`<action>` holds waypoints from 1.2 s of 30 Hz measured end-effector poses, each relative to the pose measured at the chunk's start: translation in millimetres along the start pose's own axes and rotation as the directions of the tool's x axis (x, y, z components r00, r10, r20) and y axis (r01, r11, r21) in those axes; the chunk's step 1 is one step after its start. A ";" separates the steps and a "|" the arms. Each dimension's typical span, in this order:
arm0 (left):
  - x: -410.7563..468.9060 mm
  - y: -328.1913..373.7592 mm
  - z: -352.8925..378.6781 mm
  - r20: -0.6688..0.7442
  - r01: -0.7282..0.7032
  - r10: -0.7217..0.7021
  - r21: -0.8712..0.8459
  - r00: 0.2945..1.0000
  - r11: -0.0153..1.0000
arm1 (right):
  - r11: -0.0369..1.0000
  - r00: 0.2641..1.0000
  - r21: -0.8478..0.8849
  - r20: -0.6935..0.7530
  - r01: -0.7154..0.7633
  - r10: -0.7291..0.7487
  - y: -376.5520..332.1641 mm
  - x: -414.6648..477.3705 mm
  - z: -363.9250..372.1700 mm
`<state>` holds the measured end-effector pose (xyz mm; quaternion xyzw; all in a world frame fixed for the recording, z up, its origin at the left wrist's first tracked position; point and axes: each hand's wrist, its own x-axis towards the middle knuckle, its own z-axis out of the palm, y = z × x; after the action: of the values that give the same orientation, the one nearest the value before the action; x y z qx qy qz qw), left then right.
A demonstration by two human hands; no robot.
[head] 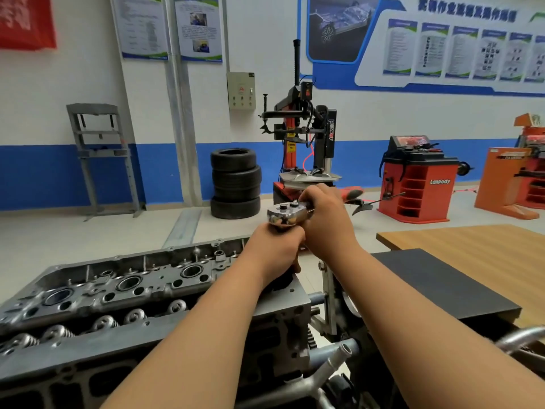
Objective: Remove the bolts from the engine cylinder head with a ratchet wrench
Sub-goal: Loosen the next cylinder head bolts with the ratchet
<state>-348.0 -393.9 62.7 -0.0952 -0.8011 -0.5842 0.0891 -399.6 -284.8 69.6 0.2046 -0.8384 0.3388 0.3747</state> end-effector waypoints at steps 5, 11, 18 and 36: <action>-10.6 7.5 1.6 -0.028 0.003 -0.001 0.056 1.000 0.998 | 0.925 0.990 -0.360 0.016 -0.124 0.139 -25.2 -41.0 -41.2; -11.3 9.6 1.5 -0.097 -0.063 0.066 0.036 0.993 0.997 | 0.849 0.983 -0.528 -0.137 0.034 -0.124 -66.3 -108.9 -52.6; -0.2 -4.5 -0.7 -0.033 -0.084 0.084 0.001 0.996 0.997 | 0.999 0.993 -0.053 -0.114 -0.013 0.007 -6.0 -36.0 -30.3; 2.5 -1.3 2.9 -0.061 -0.007 0.013 0.108 0.998 0.994 | 0.951 0.975 -0.307 0.204 -0.019 0.085 -18.0 -42.5 -62.0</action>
<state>-350.8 -391.4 61.3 -0.0763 -0.8279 -0.5421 0.1216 -331.5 -248.6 74.9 0.1579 -0.9211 0.1917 0.2997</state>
